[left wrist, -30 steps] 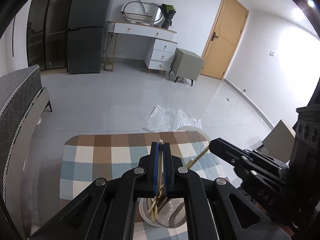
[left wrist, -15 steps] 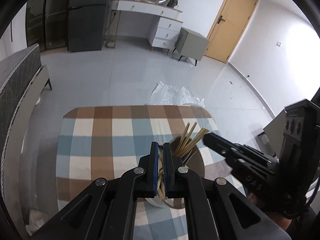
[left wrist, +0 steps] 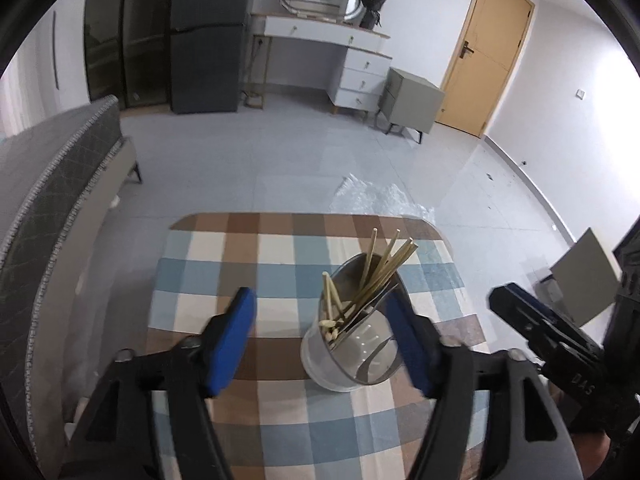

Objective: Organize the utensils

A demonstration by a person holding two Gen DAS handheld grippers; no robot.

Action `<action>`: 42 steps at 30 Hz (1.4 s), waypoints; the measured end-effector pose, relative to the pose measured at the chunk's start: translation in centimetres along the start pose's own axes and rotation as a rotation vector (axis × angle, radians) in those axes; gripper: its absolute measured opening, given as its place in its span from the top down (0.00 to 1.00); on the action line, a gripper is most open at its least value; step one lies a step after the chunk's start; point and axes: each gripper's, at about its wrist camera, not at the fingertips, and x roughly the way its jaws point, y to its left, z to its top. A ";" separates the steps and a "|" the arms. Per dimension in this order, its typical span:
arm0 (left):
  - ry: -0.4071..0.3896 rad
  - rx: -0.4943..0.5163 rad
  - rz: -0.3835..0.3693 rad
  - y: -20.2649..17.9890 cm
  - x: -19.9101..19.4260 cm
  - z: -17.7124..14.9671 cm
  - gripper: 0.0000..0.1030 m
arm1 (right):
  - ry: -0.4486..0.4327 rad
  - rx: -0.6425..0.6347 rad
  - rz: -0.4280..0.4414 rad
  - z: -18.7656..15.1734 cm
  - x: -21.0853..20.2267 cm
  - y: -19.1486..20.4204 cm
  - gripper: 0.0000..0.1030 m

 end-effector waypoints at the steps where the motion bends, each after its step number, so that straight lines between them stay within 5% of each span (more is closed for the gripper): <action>1: -0.016 -0.002 0.005 0.1 -0.5 -0.1 0.31 | -0.017 -0.001 -0.002 -0.1 -0.7 0.1 0.42; 15: -0.260 0.014 0.098 -0.3 -8.6 -2.0 0.17 | -0.264 -0.085 0.044 -0.7 -10.4 4.0 0.14; 18: -0.312 0.012 0.126 -0.3 -9.7 -2.6 0.06 | -0.294 -0.093 0.049 -1.1 -11.4 4.6 0.06; 42: -0.539 0.003 0.145 0.3 -12.8 -9.1 0.02 | -0.449 -0.217 0.015 -8.3 -15.7 6.5 0.00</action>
